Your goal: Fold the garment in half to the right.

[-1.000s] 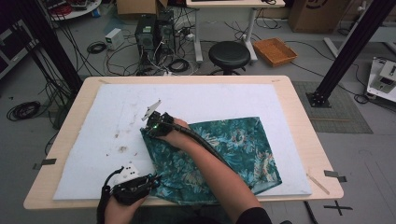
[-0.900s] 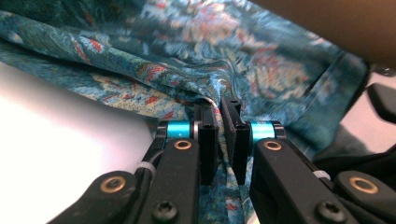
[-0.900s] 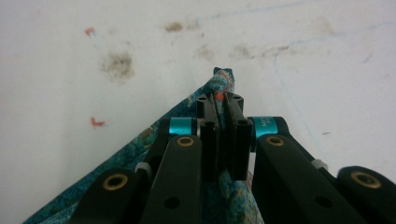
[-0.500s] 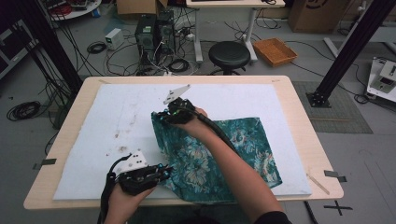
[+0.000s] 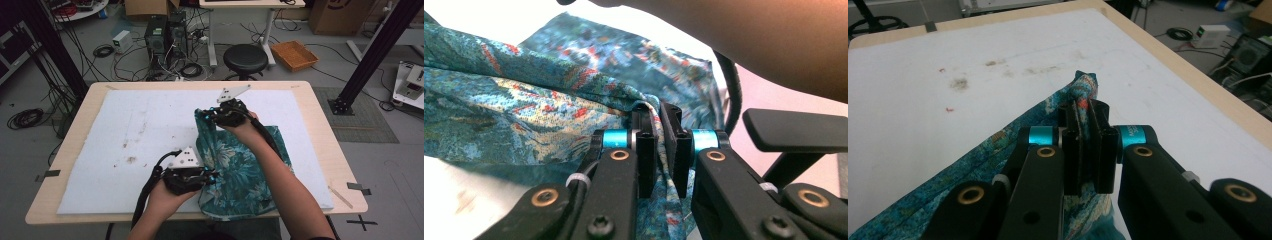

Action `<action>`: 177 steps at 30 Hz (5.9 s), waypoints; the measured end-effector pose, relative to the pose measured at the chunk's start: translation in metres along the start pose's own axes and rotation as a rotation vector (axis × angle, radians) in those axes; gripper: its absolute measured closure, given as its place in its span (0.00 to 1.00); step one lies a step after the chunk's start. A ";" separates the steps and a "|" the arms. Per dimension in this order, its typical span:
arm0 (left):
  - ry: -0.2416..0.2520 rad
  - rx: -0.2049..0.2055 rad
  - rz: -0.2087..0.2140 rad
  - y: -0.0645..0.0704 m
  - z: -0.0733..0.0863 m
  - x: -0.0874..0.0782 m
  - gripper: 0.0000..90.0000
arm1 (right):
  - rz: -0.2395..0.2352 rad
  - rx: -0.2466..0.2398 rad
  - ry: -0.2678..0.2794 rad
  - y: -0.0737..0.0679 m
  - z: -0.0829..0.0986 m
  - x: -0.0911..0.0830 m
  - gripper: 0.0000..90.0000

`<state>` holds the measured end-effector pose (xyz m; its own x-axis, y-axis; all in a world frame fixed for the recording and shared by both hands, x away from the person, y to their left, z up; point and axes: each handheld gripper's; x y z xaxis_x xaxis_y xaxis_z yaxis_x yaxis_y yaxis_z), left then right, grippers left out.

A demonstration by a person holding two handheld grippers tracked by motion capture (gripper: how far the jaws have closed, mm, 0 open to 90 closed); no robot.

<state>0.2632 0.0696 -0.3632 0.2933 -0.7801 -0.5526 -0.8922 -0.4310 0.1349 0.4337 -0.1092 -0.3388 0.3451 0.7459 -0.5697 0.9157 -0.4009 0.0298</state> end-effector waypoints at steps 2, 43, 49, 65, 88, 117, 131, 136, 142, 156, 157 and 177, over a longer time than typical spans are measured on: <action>-0.006 0.010 0.014 0.002 -0.007 0.008 0.95 | 0.009 0.014 0.007 0.005 0.007 -0.010 0.96; -0.143 0.049 0.180 0.012 -0.053 0.171 0.95 | 0.218 0.225 -0.100 0.068 0.130 -0.095 0.96; -0.148 0.051 0.180 0.010 -0.048 0.184 0.90 | 0.243 0.239 -0.129 0.070 0.143 -0.094 0.84; 0.026 0.012 0.103 -0.009 -0.044 0.110 0.47 | 0.254 0.219 -0.007 0.055 0.111 -0.114 0.58; 0.028 -0.143 -0.182 -0.061 0.047 0.021 0.45 | 0.087 0.263 -0.305 0.062 0.112 -0.013 0.64; 0.086 -0.197 -0.240 -0.071 0.069 -0.009 0.45 | 0.131 0.084 -0.348 0.033 0.074 0.022 0.76; 0.067 -0.203 -0.238 -0.071 0.069 -0.001 0.45 | 0.293 0.212 -0.370 0.060 0.140 -0.048 0.73; 0.062 -0.206 -0.240 -0.072 0.070 -0.001 0.45 | 0.339 0.249 -0.346 0.064 0.161 -0.067 0.74; 0.058 -0.201 -0.238 -0.071 0.071 0.000 0.45 | 0.402 0.296 -0.350 0.078 0.176 -0.085 0.74; 0.060 -0.205 -0.252 -0.073 0.072 -0.003 0.45 | 0.353 0.247 -0.230 0.022 0.165 -0.124 0.58; 0.061 -0.205 -0.252 -0.073 0.072 -0.003 0.45 | 0.345 0.242 -0.233 0.016 0.167 -0.127 0.57; 0.045 -0.199 -0.240 -0.069 0.071 0.001 0.45 | 0.220 0.267 -0.216 -0.053 0.224 -0.146 0.98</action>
<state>0.3007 0.1303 -0.4316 0.5061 -0.6630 -0.5517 -0.7126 -0.6818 0.1657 0.2891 -0.3162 -0.4414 0.4496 0.5093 -0.7338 0.7291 -0.6838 -0.0278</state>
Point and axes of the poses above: each handheld gripper's, and its own axes: x roughly forward along the jaws, z roughly out of its underside, y roughly to its right, and after that the axes turned 4 degrees about -y, right-handed
